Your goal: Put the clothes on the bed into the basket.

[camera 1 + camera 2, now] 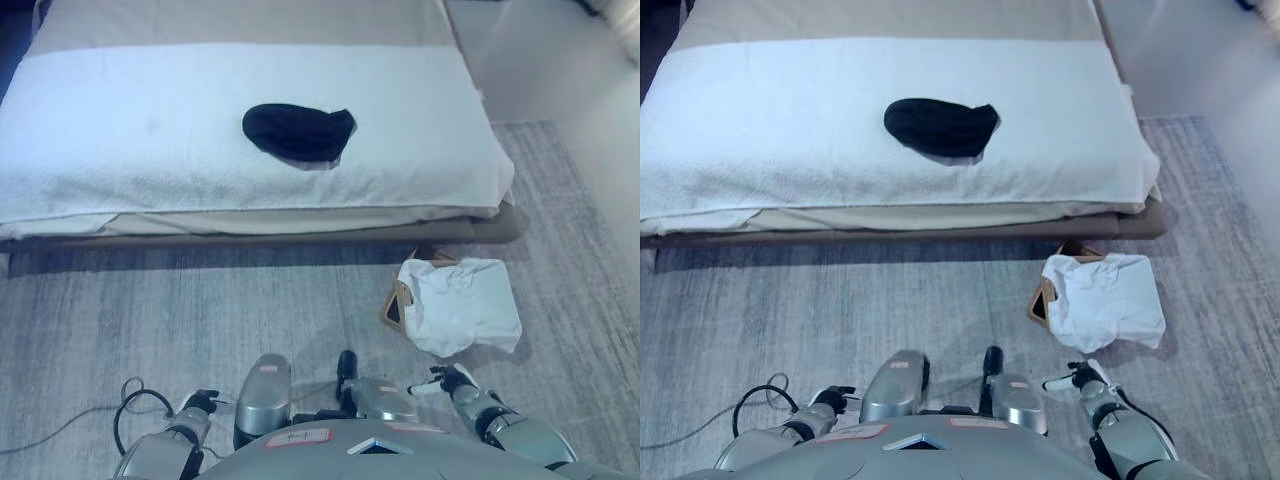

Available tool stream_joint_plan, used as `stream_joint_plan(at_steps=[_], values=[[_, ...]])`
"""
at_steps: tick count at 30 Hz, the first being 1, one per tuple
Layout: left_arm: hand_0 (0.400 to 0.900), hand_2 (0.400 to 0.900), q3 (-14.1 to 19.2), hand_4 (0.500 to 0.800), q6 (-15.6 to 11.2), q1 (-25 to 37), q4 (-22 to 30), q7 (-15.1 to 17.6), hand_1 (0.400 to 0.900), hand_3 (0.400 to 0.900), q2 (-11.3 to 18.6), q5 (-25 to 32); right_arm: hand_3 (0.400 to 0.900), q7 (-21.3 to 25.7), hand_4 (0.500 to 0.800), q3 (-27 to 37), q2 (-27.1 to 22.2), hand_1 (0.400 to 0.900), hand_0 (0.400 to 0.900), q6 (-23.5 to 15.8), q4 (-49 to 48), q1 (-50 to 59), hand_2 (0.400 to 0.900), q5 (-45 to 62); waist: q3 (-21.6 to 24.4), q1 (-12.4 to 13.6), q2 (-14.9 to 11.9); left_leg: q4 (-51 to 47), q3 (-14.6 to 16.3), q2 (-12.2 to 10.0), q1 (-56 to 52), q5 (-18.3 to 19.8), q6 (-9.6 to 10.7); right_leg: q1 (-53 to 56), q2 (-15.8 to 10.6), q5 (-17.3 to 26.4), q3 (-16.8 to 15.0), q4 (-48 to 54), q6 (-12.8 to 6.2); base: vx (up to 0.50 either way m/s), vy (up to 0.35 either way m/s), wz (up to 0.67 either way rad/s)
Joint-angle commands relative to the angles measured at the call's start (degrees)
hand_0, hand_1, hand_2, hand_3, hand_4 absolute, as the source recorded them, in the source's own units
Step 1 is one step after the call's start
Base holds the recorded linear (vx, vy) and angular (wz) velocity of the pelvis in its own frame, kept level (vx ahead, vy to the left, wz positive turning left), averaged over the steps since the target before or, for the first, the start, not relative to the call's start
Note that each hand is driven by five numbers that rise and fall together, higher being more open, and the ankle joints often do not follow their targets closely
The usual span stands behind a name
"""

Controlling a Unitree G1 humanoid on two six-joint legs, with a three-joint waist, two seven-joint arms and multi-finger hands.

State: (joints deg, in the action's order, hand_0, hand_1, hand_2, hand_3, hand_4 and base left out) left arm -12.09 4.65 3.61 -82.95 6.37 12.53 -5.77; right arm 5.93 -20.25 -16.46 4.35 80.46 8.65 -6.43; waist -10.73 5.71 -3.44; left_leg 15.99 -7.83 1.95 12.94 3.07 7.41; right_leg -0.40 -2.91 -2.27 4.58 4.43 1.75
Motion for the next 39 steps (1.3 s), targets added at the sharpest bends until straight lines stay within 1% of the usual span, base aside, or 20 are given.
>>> stream_joint_plan(at_steps=[1, 5, 7, 9, 11, 12, 14, 17, 18, 20, 22, 23, 24, 27, 31, 33, 34, 36, 37, 39], values=[[0.9, 0.9, 0.95, 0.8, 0.82, -3.46, -1.14, 0.59, 0.9, 0.9, 2.55, 1.82, 0.9, 0.81, 0.8, 0.76, -0.93, 0.9, 0.9, 1.03, 0.15, -2.25, 0.9, -0.23, 0.83, 2.88, -0.48, -8.98, 2.18, 0.68, 9.55, -11.67, -5.53, 10.1, 5.18, -7.2, -3.3, -4.96, -3.02, 0.47, 0.041, -0.77], [0.9, 0.9, 2.05, 0.8, 1.02, -5.23, -1.64, 0.91, 0.9, 0.9, 2.57, 2.1, 0.9, 1.14, 0.8, 1.11, -1.03, 0.9, 0.9, 1.12, 0.19, -2.78, 0.9, 0.23, 1.43, 5.58, -0.78, -19.32, 1.52, -4.86, 16.2, -16.84, -2.39, 15.35, 4.6, -11.27, -9.47, -4.06, -3.66, 0.48, 0.066, -0.69], [0.9, 0.9, 2.66, 0.8, 1.07, -5.9, -1.47, 1.12, 0.9, 0.9, 2.48, 2.27, 0.9, 0.88, 0.8, 1.89, -0.91, 0.9, 0.9, 1.24, 0.2, -3.07, 0.9, 0.69, 1.98, 6.36, -0.98, -19.05, 4.34, -7.68, 18.52, -18.8, -1.14, 19.06, 3.18, -13.27, -11.77, -3.8, -4.62, 0.63, 0.204, -0.68], [0.9, 0.9, 3.31, 0.8, 1.07, -6.47, -1.43, 0.88, 0.9, 0.9, 2.8, 2.39, 0.9, 0.43, 0.8, 2.42, -0.38, 0.9, 0.9, 1.36, 0.49, -3.69, 0.9, 0.76, 3.12, 7.43, -1.22, -16.95, 6.24, -8.71, 17.45, -21.08, -0.87, 22.12, 0.79, -14.17, -12.21, -4.07, -5.74, 0.71, 0.29, -0.59], [0.9, 0.9, 3.99, 0.8, 1.15, -6.96, -1.51, 0.78, 0.9, 0.9, 3.24, 2.66, 0.9, -0.11, 0.8, 3.33, -0.19, 0.9, 0.9, 1.44, 0.48, -4.3, 0.9, 0.88, 4.86, 8.15, -1.68, -14.84, 5.43, -7.23, 16.23, -23.04, -1.74, 23.87, -2.54, -13.5, -11.12, -6.35, -7.19, 0.77, 0.371, -0.21], [0.9, 0.9, 3.94, 0.8, 1.18, -6.62, -1.6, 0.71, 0.9, 0.9, 3.47, 2.52, 0.9, -0.22, 0.8, 3.75, -0.16, 0.9, 0.9, 1.28, 0.47, -4.4, 0.9, 1.06, 5.55, 7.92, -2.08, -12.93, 6.2, -6.58, 15.81, -22.9, -1.84, 23.29, -4.1, -10.13, -10.23, -8.79, -8.47, 0.7, 0.328, 0.04], [0.9, 0.9, 3.88, 0.8, 0.84, -6.08, -0.93, 0.75, 0.9, 0.9, 4.13, 2.6, 0.9, -0.28, 0.8, 4.45, -0.06, 0.9, 0.9, 0.91, -0.35, -4.69, 0.9, 1.73, 6.89, 8.0, -3.34, -9.67, 8.17, -4.41, 15.14, -20.56, -3.01, 20.55, -6.79, 1.79, -9.85, -14.82, -10.21, 0.58, 0.245, 0.05], [0.9, 0.9, 3.28, 0.8, 0.69, -5.07, 0.5, 0.42, 0.9, 0.9, 5.42, 2.91, 0.9, -0.22, 0.8, 3.98, -0.51, 0.9, 0.9, 0.72, -1.89, -3.4, 0.9, 1.59, 7.57, 8.17, -2.25, -11.31, 8.99, -2.27, 10.27, -16.09, -7.42, 12.34, -6.22, 15.88, -7.75, -30.91, -9.07, 0.54, 0.285, 0.11], [0.9, 0.9, 2.79, 0.8, 0.68, -4.55, 1.06, 0.39, 0.9, 0.9, 5.77, 2.88, 0.9, 0.09, 0.8, 4.22, -0.81, 0.9, 0.9, 0.52, -2.24, -3.22, 0.9, 2.21, 6.98, 6.81, -1.36, -12.82, 8.25, -0.97, 7.36, -15.0, -8.42, 9.74, -3.13, 15.18, -8.78, -34.84, -8.09, 0.57, 0.33, 0.52], [0.9, 0.9, 1.73, 0.8, 0.51, -2.51, 1.81, 0.46, 0.9, 0.9, 6.68, 2.49, 0.9, 0.37, 0.8, 4.78, -0.77, 0.9, 0.9, 0.02, -2.59, -3.45, 0.9, 3.11, 4.4, 2.63, 0.77, -16.89, 5.66, 0.87, -0.34, -13.37, -9.86, 0.36, 3.37, 7.78, -7.19, -41.02, -7.17, 0.61, 0.297, 0.74], [0.9, 0.9, 1.4, 0.8, 0.45, -1.51, 2.27, 0.42, 0.9, 0.9, 7.39, 2.33, 0.9, 0.61, 0.8, 5.16, -0.92, 0.9, 0.9, 0.07, -1.91, -4.24, 0.9, 3.57, 2.61, -0.6, 2.35, -19.27, 3.15, 1.35, -6.59, -12.4, -9.91, -4.49, 3.07, 2.8, -1.71, -38.06, -6.34, 0.57, 0.172, 0.71], [0.9, 0.9, 1.31, 0.8, 0.32, -1.04, 2.25, 0.35, 0.9, 0.9, 7.35, 2.22, 0.9, 0.76, 0.8, 5.85, -1.16, 0.9, 0.9, 0.19, -1.29, -4.93, 0.9, 3.79, 2.17, -1.87, 3.21, -20.12, 2.12, 1.03, -9.51, -11.19, -9.32, -6.79, 1.6, -0.54, 2.32, -31.97, -5.43, 0.56, 0.054, 0.6], [0.9, 0.9, 1.23, 0.8, 0.31, -0.95, 2.16, 0.33, 0.9, 0.9, 7.13, 2.0, 0.9, 0.86, 0.8, 6.08, -1.24, 0.9, 0.9, 0.26, -0.97, -5.31, 0.9, 3.96, 2.11, -2.8, 3.67, -20.36, 1.3, 0.84, -11.34, -10.32, -8.92, -7.71, 1.18, -0.78, 3.55, -28.06, -5.37, 0.57, -0.014, 0.59], [0.9, 0.9, 1.08, 0.8, -0.11, -0.4, 1.52, 0.11, 0.9, 0.9, 6.49, 0.73, 0.9, 1.04, 0.8, 8.02, -1.72, 0.9, 0.9, 0.58, 0.22, -6.66, 0.9, 4.59, 1.39, -6.07, 3.21, -20.95, -1.09, 1.77, -17.18, -5.85, -8.13, -11.97, -1.04, 6.68, 1.28, -9.53, -7.86, 0.6, -0.108, 0.56], [0.9, 0.9, 2.01, 0.8, -0.09, -0.82, 0.52, -0.38, 0.9, 0.9, 5.92, -0.69, 0.9, 0.84, 0.8, 8.18, -1.89, 0.9, 0.9, 1.47, 1.0, -6.97, 0.9, 2.41, 0.95, -7.47, 2.83, -20.97, -3.07, 1.19, -23.84, -0.98, -7.04, -15.21, -4.12, 12.41, 0.71, -2.92, -10.61, 0.54, -0.175, 0.42], [0.9, 0.9, 1.9, 0.8, 0.01, -1.44, 0.28, -0.61, 0.9, 0.9, 5.52, -0.93, 0.9, 0.73, 0.8, 7.15, -2.06, 0.9, 0.9, 1.53, 1.23, -6.65, 0.9, 0.92, 1.62, -7.18, 2.12, -20.99, -3.45, 0.69, -26.08, 0.63, -6.49, -14.28, -5.22, 13.12, 2.64, -4.66, -10.56, 0.43, -0.29, 0.32], [0.9, 0.9, 2.22, 0.8, 0.1, -1.85, 0.08, -0.61, 0.9, 0.9, 5.3, -1.05, 0.9, 0.69, 0.8, 6.84, -2.14, 0.9, 0.9, 1.43, 0.82, -6.34, 0.9, 0.58, 2.68, -6.93, 1.7, -20.99, -3.47, -0.17, -27.28, 1.8, -5.85, -13.58, -5.49, 12.97, 4.33, -5.3, -10.21, 0.45, -0.375, 0.29], [0.9, 0.9, 2.02, 0.8, 0.19, -2.11, -0.28, -0.59, 0.9, 0.9, 4.97, -1.07, 0.9, 0.75, 0.8, 5.32, -2.49, 0.9, 0.9, 1.16, 0.26, -4.88, 0.9, -0.36, 4.47, -6.97, 1.84, -20.7, -3.86, -2.41, -28.67, 2.68, -4.91, -12.78, -4.59, 12.32, 4.56, -7.36, -9.23, 0.43, -0.359, 0.41], [0.9, 0.9, 1.91, 0.8, 0.24, -2.25, -0.45, -0.09, 0.9, 0.9, 4.7, -0.8, 0.9, 1.08, 0.8, 4.03, -2.88, 0.9, 0.9, 0.92, -0.12, -3.65, 0.9, -1.45, 4.78, -6.85, 2.13, -17.35, -3.91, -3.53, -27.73, 1.95, -4.27, -12.27, -4.02, 11.34, 4.58, -8.79, -8.55, 0.38, -0.315, 0.52], [0.9, 0.9, 2.32, 0.8, 0.22, -2.57, -0.42, 0.89, 0.9, 0.9, 3.46, 0.21, 0.9, 1.29, 0.8, 2.14, -3.72, 0.9, 0.9, 0.44, -1.85, -1.37, 0.9, -2.17, 4.47, -5.82, 2.06, -7.42, -3.74, -3.23, -23.7, -1.81, -3.08, -10.24, -4.09, 9.67, 6.12, -9.16, -7.58, 0.28, -0.286, 0.32]])
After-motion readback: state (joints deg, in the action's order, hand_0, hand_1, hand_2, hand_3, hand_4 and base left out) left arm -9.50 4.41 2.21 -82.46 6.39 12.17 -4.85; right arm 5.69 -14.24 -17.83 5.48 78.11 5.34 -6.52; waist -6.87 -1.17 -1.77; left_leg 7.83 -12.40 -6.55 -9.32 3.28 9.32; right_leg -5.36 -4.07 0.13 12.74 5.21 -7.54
